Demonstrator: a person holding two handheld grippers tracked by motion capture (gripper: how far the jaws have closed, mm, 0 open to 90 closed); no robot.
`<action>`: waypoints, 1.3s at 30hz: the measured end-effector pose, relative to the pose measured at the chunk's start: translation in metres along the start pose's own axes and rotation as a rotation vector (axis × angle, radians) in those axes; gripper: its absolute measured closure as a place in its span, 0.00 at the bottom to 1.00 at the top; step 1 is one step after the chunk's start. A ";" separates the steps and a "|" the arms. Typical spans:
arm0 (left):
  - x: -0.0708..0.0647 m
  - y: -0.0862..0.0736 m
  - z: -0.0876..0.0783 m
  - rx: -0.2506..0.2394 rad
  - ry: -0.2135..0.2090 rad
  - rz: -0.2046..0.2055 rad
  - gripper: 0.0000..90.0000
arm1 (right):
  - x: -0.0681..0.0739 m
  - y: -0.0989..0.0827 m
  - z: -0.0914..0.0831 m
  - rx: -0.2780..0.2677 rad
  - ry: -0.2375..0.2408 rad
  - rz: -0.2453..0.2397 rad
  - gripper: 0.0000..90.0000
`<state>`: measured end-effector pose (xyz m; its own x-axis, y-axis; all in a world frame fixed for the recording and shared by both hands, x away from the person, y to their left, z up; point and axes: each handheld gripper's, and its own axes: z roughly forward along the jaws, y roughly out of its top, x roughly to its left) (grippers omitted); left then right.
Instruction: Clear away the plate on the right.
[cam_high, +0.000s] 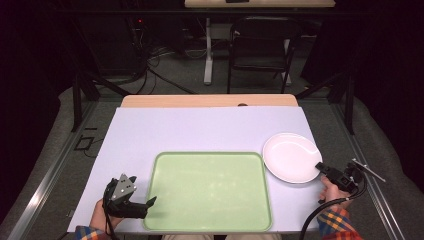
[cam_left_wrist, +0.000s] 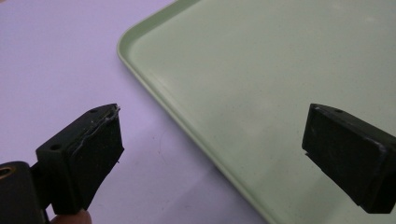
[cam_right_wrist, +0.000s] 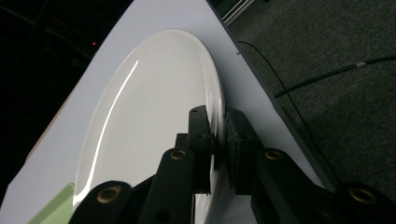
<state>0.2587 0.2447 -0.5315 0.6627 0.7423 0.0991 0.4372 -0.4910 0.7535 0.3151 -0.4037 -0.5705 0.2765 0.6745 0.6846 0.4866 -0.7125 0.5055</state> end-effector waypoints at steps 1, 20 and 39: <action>0.000 0.000 0.000 0.001 0.001 0.001 0.05 | 0.000 0.000 0.000 0.000 0.000 0.000 0.92; 0.000 -0.001 -0.001 -0.003 0.007 0.004 0.06 | 0.013 0.008 -0.012 -0.036 0.064 -0.038 0.96; 0.001 -0.001 -0.002 -0.004 0.004 -0.001 0.06 | 0.041 0.015 -0.028 -0.097 0.029 -0.253 0.97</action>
<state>0.2577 0.2464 -0.5314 0.6597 0.7447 0.1014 0.4351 -0.4884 0.7564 0.3104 -0.3918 -0.5203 0.1314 0.8285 0.5444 0.4549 -0.5383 0.7094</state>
